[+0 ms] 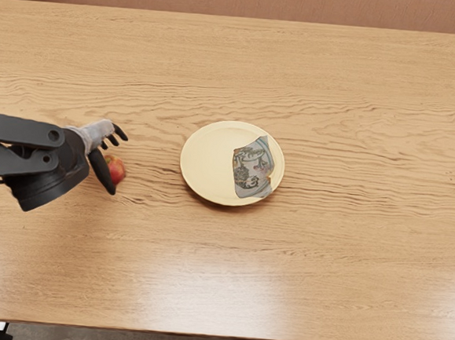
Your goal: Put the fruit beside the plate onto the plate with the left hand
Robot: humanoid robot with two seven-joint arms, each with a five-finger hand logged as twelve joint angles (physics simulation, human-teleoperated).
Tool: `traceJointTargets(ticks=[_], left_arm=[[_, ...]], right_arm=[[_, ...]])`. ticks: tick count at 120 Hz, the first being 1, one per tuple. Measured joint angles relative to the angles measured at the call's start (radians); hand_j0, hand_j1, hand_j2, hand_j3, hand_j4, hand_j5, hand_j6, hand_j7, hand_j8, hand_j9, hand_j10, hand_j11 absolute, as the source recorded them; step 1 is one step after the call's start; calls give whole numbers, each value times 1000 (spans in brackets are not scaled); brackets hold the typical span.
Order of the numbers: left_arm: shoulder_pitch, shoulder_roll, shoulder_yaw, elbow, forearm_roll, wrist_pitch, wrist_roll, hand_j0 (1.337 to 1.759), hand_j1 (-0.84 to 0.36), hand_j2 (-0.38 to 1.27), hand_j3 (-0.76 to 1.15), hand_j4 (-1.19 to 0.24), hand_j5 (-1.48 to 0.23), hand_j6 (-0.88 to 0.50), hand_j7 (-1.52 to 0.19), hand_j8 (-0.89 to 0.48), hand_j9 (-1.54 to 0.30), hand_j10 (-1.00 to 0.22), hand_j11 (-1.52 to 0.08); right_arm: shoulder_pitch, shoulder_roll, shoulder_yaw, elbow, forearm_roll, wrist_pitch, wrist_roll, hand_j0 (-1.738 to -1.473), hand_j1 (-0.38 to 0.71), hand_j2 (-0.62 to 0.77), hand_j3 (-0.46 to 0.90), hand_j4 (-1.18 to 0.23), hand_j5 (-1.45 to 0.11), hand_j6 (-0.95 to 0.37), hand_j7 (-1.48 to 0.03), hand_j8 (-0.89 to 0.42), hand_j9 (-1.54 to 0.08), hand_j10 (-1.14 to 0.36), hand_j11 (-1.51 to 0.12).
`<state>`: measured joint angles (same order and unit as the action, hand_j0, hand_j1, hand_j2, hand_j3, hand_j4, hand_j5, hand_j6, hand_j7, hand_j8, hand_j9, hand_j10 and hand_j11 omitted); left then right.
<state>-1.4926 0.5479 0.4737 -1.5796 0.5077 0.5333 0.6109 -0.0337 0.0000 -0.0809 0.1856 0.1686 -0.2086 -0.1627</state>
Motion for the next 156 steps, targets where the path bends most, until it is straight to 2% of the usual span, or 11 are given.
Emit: traceJointTargets(ticks=[21,47,116,128,132,135,136,141,156], left_arm=[[-47,-45,56,0,-9,49,0,1658,-36,66,0,-323,-418,-323,-418,-323,-418,-323,-418],[-49,-46,96,1,-18,74,0,1658,-99,76,0,-375,-487,-376,-487,-376,-487,-375,-487],[-49,-71,121,11,-28,78,0,1658,-247,112,0,-505,-648,-498,-652,-501,-652,-503,-652],[-48,-76,125,15,-27,78,0,1657,-271,140,0,-530,-671,-480,-683,-494,-686,-522,-686],[-48,-92,130,16,-25,80,2,1654,-288,98,0,-546,-671,-446,-689,-491,-703,-528,-701],[-49,-104,136,18,-24,81,2,1653,-311,136,0,-557,-668,-432,-693,-433,-713,-532,-710],[-49,-106,138,19,-23,81,3,1652,-321,88,0,-559,-671,-429,-697,-424,-719,-533,-716],[-48,-115,146,24,-22,84,3,1651,-359,249,0,-584,-654,-420,-706,-399,-729,-542,-725],[-47,-115,155,31,-23,82,0,1652,-325,285,0,-619,-689,-453,-749,-419,-769,-574,-767]], right_arm=[[0,0,1,0,0,0,0,-1658,-305,-7,0,-37,-47,-37,-47,-37,-47,-37,-47],[0,0,1,0,0,0,0,-1658,-305,-7,0,-37,-47,-37,-47,-37,-47,-37,-47],[0,0,1,-2,0,0,0,-1658,-305,-7,0,-37,-47,-37,-47,-37,-47,-37,-47],[0,0,1,-2,0,0,0,-1658,-305,-7,0,-37,-47,-37,-47,-37,-47,-37,-47],[0,0,1,-2,0,0,0,-1658,-305,-7,0,-37,-47,-37,-47,-37,-47,-37,-47],[0,0,1,-2,0,0,0,-1658,-305,-7,0,-37,-47,-37,-47,-37,-47,-37,-47],[0,0,1,-2,0,0,0,-1658,-305,-7,0,-37,-47,-37,-47,-37,-47,-37,-47],[0,0,1,-2,0,0,0,-1658,-305,-7,0,-37,-47,-37,-47,-37,-47,-37,-47],[0,0,1,-2,0,0,0,-1658,-305,-7,0,-37,-47,-37,-47,-37,-47,-37,-47]])
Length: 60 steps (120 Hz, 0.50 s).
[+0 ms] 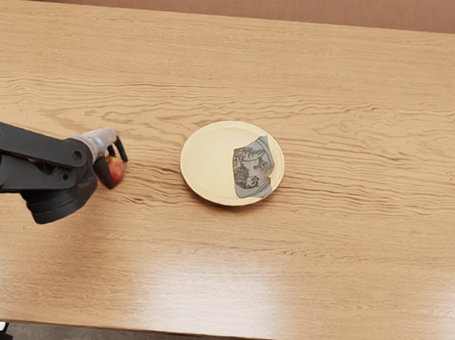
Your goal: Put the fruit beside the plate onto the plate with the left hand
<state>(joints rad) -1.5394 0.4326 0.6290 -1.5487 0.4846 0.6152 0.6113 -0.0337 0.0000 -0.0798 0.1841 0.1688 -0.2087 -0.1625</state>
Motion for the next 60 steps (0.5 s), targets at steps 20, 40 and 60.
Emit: traceJointTargets(ticks=[20,40,60], left_arm=[[1,1,4,4,-4,-3,0,1653,-316,393,0,-707,-843,-467,-884,-447,-902,-674,-901],[-15,6,4,6,-20,-7,0,1653,-307,447,0,-740,-980,-434,-982,-424,-985,-736,-985],[-75,17,7,7,-33,-8,0,1654,-321,466,0,-745,-1046,-396,-1014,-400,-1018,-756,-1018]], right_arm=[[1,0,0,0,0,0,1,-1658,-305,-7,0,-37,-47,-37,-47,-37,-47,-37,-47],[1,0,0,0,0,0,1,-1658,-305,-7,0,-37,-47,-37,-47,-37,-47,-37,-47],[1,0,0,0,0,0,1,-1658,-305,-7,0,-37,-47,-37,-47,-37,-47,-37,-47]])
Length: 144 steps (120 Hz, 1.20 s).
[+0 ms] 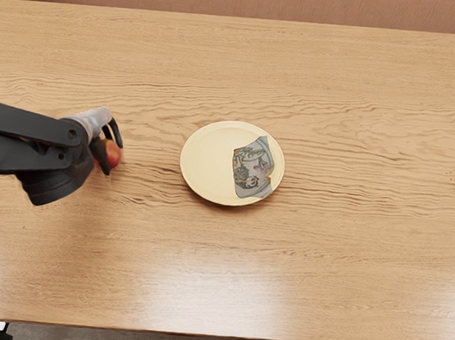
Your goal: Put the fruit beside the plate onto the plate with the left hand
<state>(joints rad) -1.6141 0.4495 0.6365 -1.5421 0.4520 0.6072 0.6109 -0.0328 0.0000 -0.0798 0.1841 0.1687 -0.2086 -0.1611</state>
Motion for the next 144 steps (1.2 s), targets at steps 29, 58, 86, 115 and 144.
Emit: traceJointTargets(ticks=[29,58,86,115,144], left_arm=[[-146,1,-4,-4,-82,-46,0,1655,-334,479,0,-736,-1087,-368,-1037,-377,-1034,-756,-1036],[-215,-10,-76,-12,-176,-156,0,1656,-377,522,0,-719,-1098,-353,-1039,-358,-1036,-751,-1039],[-303,-141,-129,-14,-296,-202,-1,1656,-395,555,0,-700,-1116,-335,-1030,-359,-1038,-761,-1043],[-301,-287,-148,41,-349,-192,-1,1657,-426,617,0,-720,-1127,-323,-1041,-349,-1038,-770,-1045],[-285,-390,-130,134,-345,-156,-1,1656,-398,796,0,-758,-1089,-387,-1037,-400,-1044,-780,-1048]], right_arm=[[1,0,0,0,0,0,0,-1658,-305,-7,0,-37,-47,-37,-47,-37,-47,-37,-47],[1,0,0,0,0,0,0,-1658,-305,-7,0,-37,-47,-37,-47,-37,-47,-37,-47],[1,0,0,0,0,0,0,-1658,-305,-7,0,-37,-47,-37,-47,-37,-47,-37,-47],[1,0,0,0,0,0,0,-1658,-305,-7,0,-37,-47,-37,-47,-37,-47,-37,-47],[1,0,0,0,0,0,0,-1658,-305,-7,0,-37,-47,-37,-47,-37,-47,-37,-47]])
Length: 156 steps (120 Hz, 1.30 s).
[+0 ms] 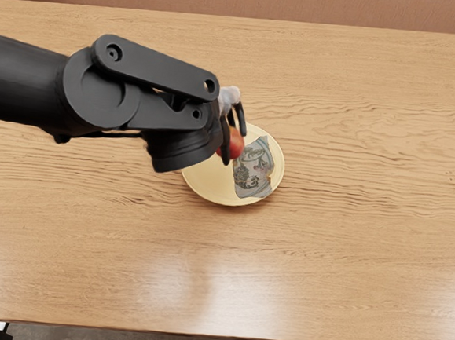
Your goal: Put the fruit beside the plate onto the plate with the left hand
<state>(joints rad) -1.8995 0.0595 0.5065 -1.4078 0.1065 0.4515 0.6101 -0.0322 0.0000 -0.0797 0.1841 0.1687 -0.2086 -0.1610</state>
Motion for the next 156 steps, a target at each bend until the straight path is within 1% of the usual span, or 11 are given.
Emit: traceJointTargets(ticks=[3,27,50,78,87,100,106,121,135,143,156], left_arm=[[10,-12,2,9,2,2,0,1656,-404,736,0,-755,-1084,-397,-1037,-412,-1044,-780,-1048],[65,-38,9,84,15,9,1,1656,-360,621,0,-765,-989,-422,-956,-434,-964,-726,-966],[72,-38,7,120,24,10,1,1657,-172,293,0,-507,-652,-363,-638,-365,-640,-486,-641],[59,-30,-1,125,21,1,1,1658,-22,129,0,-334,-431,-288,-427,-289,-428,-327,-428],[53,17,-12,123,20,-17,1,1658,-1,105,0,-309,-400,-278,-397,-278,-397,-305,-397],[83,196,-91,119,20,-131,1,1658,19,83,0,-286,-370,-268,-368,-268,-369,-283,-369],[134,290,-161,115,18,-216,1,1658,25,76,0,-279,-361,-265,-360,-265,-360,-277,-360],[329,501,-397,104,17,-483,1,1658,35,65,0,-267,-346,-260,-345,-260,-345,-266,-345],[594,648,-680,91,4,-742,1,1658,40,59,0,-261,-338,-257,-338,-257,-338,-260,-338],[704,691,-821,88,-27,-875,1,1658,42,56,0,-258,-335,-255,-335,-255,-335,-258,-335],[786,779,-967,85,-73,-996,1,1658,44,54,0,-256,-332,-254,-332,-254,-332,-256,-332]], right_arm=[[0,0,0,0,0,0,0,-1658,-305,-7,0,-37,-47,-37,-47,-37,-47,-37,-47],[0,0,0,0,0,0,0,-1658,-305,-7,0,-37,-47,-37,-47,-37,-47,-37,-47],[0,0,0,0,0,0,0,-1658,-305,-7,0,-37,-47,-37,-47,-37,-47,-37,-47],[0,0,0,0,0,0,0,-1658,-305,-7,0,-37,-47,-37,-47,-37,-47,-37,-47],[0,0,0,0,0,0,0,-1658,-305,-7,0,-37,-47,-37,-47,-37,-47,-37,-47],[1,0,0,0,0,0,1,-1658,-305,-7,0,-37,-47,-37,-47,-37,-47,-37,-47],[2,0,0,0,0,0,1,-1658,-305,-7,0,-37,-47,-37,-47,-37,-47,-37,-47],[3,0,0,0,0,0,1,-1658,-305,-7,0,-37,-47,-37,-47,-37,-47,-37,-47],[4,0,0,0,0,0,1,-1658,-305,-7,0,-37,-47,-37,-47,-37,-47,-37,-47],[4,0,0,0,0,0,1,-1658,-305,-7,0,-37,-47,-37,-47,-37,-47,-37,-47],[4,0,0,0,0,0,2,-1658,-305,-7,0,-37,-47,-37,-47,-37,-47,-37,-47]])
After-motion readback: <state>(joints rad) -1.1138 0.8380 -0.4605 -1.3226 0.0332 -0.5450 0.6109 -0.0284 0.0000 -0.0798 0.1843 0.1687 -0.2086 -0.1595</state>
